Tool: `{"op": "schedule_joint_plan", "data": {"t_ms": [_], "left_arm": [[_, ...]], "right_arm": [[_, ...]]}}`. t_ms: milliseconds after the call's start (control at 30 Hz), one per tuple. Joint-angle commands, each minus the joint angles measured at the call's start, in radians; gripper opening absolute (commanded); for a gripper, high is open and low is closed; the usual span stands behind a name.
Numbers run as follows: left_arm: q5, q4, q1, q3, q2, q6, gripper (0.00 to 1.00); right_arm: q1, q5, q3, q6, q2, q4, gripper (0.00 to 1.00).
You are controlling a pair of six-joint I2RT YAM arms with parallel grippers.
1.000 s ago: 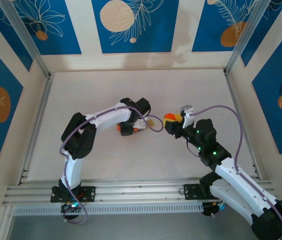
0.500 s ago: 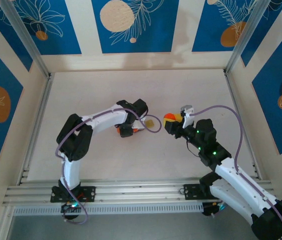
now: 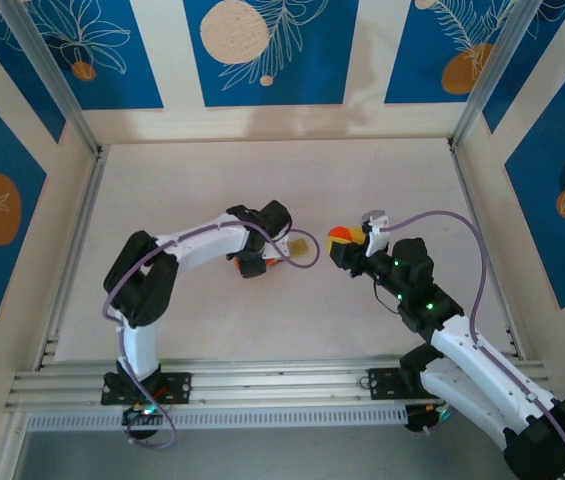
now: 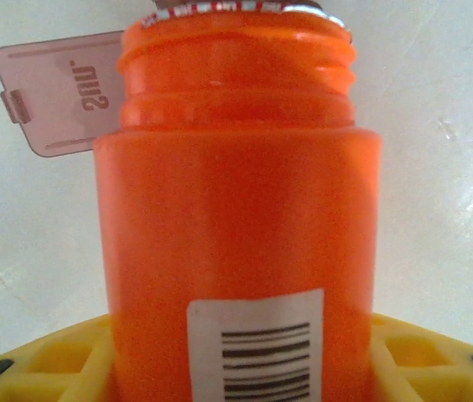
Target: Sort the pills into containers
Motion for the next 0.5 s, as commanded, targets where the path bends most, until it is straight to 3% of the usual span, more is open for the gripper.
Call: {"op": "schedule_joint_plan", "data": {"t_ms": [0, 267, 467], "left_arm": [[0.032, 0.03, 0.016, -0.026, -0.05, -0.028, 0.0], [0.06, 0.078, 0.034, -0.064, -0.096, -0.066, 0.0], [0.158, 0.255, 0.061, -0.18, -0.204, -0.135, 0.0]], "right_arm": [[-0.001, -0.005, -0.003, 0.001, -0.006, 0.01, 0.0], [-0.001, -0.009, -0.003, -0.001, 0.001, 0.012, 0.0], [-0.001, -0.007, -0.005, -0.001, 0.005, 0.015, 0.0]]}}
